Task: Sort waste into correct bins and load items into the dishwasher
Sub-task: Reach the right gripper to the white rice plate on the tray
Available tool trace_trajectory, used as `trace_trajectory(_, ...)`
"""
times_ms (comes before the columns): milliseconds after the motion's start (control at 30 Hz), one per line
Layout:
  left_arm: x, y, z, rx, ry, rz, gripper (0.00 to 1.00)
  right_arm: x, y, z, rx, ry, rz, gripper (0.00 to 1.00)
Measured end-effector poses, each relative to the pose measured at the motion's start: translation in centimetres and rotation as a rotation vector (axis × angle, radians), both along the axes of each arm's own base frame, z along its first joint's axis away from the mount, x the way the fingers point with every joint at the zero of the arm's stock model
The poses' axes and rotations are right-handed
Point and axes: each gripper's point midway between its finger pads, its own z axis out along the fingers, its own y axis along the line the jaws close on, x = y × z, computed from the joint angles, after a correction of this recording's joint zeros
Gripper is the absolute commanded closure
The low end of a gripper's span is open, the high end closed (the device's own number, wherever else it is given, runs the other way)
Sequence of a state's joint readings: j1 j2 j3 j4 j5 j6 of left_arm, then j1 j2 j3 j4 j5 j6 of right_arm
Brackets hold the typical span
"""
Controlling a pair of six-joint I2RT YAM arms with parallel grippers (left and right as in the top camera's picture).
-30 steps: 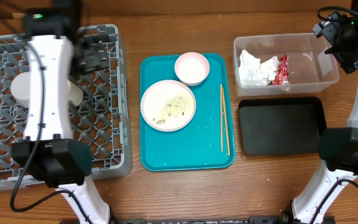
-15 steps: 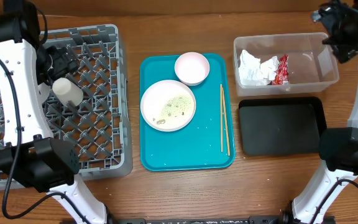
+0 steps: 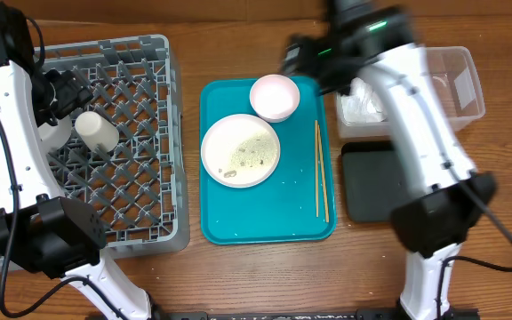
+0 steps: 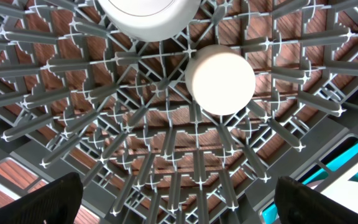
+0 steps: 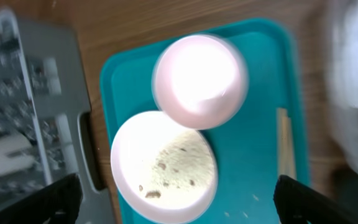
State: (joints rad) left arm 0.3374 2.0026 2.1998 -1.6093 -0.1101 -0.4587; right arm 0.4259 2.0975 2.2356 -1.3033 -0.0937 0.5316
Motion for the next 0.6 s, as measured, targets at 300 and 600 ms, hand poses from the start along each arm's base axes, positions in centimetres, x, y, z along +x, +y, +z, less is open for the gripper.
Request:
trace_trajectory(300,-0.1,0.2,0.0,0.014,0.004,0.006,0.00,-4.8,11.4,-7.1,-0.234,-0.182,0.340,0.25)
trace_trajectory(600,-0.1,0.2,0.0,0.014,0.004,0.006,0.00,-9.6,13.9,-13.8,-0.220,-0.146,0.781,0.28)
